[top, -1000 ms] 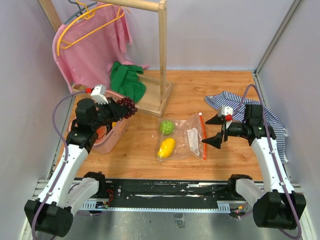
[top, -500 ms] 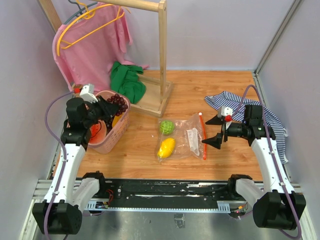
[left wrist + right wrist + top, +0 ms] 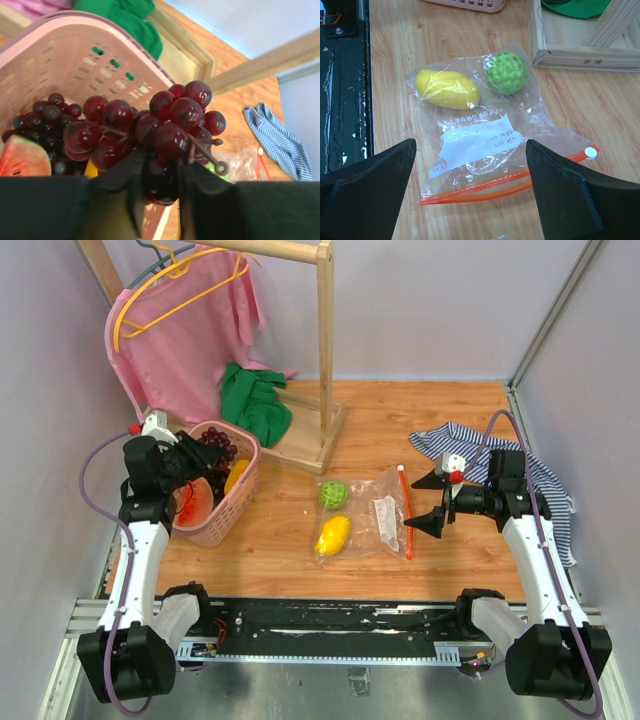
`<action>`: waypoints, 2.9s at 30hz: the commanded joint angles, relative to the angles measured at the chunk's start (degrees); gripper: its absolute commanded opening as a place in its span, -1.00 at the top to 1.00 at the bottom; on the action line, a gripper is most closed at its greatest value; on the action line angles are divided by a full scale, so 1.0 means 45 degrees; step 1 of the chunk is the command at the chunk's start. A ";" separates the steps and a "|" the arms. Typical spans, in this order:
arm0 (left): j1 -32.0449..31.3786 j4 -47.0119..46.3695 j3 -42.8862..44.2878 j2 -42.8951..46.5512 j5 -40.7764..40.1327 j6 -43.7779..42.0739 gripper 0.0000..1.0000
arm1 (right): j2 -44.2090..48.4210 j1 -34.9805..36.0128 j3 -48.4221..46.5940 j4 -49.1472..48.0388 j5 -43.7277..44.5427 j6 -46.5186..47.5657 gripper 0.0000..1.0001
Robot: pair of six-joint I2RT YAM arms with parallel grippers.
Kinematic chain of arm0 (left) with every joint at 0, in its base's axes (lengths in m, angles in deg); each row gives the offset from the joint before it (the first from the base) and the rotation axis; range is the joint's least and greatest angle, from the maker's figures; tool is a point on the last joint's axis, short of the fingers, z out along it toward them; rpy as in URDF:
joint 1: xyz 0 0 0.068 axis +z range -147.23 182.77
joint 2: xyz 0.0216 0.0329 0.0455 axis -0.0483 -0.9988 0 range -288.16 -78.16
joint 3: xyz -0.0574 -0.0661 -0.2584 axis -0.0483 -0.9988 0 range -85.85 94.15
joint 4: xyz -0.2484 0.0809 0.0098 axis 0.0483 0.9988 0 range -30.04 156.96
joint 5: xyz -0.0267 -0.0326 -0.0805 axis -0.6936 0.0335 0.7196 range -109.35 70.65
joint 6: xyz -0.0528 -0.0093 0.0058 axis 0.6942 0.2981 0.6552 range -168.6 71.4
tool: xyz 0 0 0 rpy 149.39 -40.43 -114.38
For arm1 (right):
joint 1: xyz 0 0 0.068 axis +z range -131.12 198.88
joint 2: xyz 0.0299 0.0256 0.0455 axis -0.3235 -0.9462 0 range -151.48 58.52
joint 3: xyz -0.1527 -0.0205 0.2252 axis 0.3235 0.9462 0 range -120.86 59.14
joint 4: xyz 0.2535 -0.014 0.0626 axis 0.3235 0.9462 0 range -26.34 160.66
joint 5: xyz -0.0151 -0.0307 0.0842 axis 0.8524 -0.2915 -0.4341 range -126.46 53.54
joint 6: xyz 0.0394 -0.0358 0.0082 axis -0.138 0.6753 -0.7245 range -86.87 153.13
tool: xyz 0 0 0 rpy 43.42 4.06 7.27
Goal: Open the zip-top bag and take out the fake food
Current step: Place the fake fruit in the bin, then pick up the fake fruit from the zipper food storage bag.
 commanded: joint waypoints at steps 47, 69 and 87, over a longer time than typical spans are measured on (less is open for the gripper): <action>-0.3571 -0.5702 -0.3945 0.3476 0.2704 0.3862 -0.80 | -0.0293 -0.0630 0.0523 -0.1969 0.2429 -0.1997 -0.88; -0.9667 -0.6005 -0.4024 0.1213 -0.2101 0.3086 -0.71 | -0.3281 -0.1059 -0.0137 -0.2996 0.6123 -0.6103 -0.10; -1.0768 -0.7576 -0.4952 -0.1377 -0.3051 0.3039 -0.70 | -0.6211 -0.0280 -0.0958 -0.1750 0.3484 -0.6412 0.74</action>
